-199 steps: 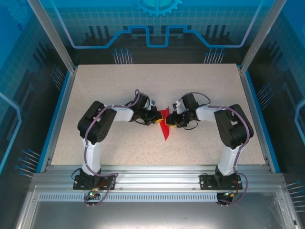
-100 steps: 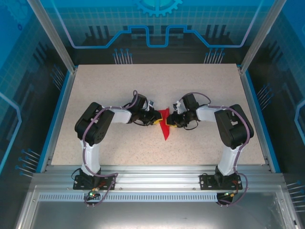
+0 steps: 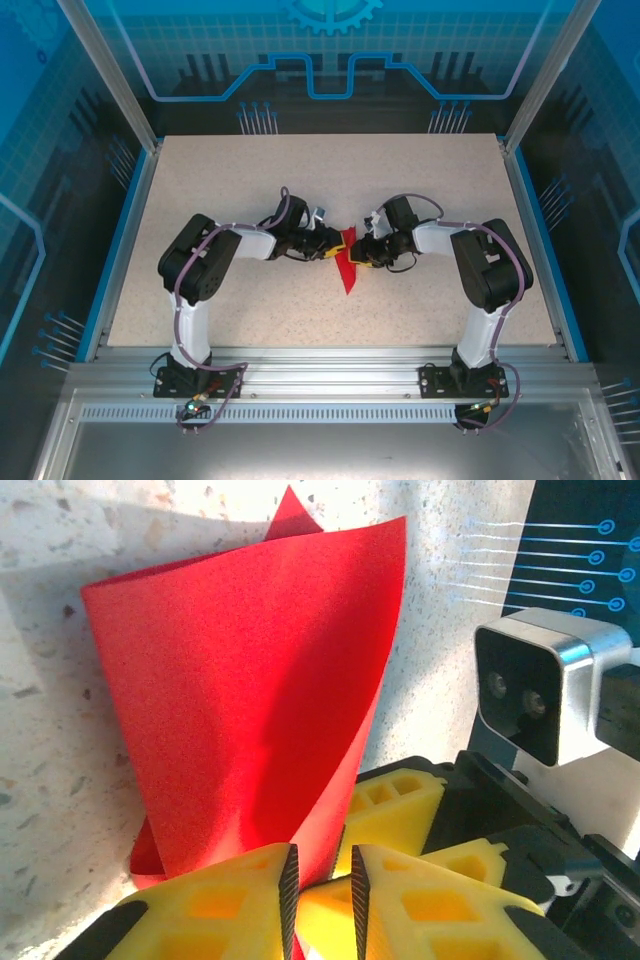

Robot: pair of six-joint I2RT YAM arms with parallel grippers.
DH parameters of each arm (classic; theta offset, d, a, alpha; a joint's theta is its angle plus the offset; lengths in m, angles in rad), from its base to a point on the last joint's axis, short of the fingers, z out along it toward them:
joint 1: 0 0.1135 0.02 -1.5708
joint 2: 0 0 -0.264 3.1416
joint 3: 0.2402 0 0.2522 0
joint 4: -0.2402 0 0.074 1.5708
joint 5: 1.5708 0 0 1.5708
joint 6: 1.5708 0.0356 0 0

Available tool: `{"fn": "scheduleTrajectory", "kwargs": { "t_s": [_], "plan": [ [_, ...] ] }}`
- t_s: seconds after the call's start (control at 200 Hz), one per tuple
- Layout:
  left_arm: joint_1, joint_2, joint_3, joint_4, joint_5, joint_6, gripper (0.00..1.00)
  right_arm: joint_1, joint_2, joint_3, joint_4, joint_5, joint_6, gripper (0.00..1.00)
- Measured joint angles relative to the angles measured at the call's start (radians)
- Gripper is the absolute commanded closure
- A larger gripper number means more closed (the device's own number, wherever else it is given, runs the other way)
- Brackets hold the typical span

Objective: Fold a paper plane with a square sheet of paper (fold left side to right side)
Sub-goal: Fold the wing for the fifth time at the center of the table.

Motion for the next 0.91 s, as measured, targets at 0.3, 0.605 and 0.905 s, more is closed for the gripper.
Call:
{"fn": "scheduleTrajectory", "kwargs": {
  "t_s": [0.3, 0.605, 0.905],
  "plan": [
    [0.0, 0.037, 0.001, 0.0, 0.003, -0.007, 0.73, 0.0, 0.0, 0.0, 0.0, -0.003, 0.0, 0.71],
    [-0.005, 0.047, 0.009, 0.012, 0.013, -0.024, 0.73, 0.0, 0.0, 0.0, 0.0, -0.011, 0.0, 0.71],
    [-0.018, 0.05, 0.017, 0.023, 0.019, -0.025, 0.74, 0.0, 0.0, 0.0, 0.0, -0.012, 0.001, 0.71]
  ]
}}
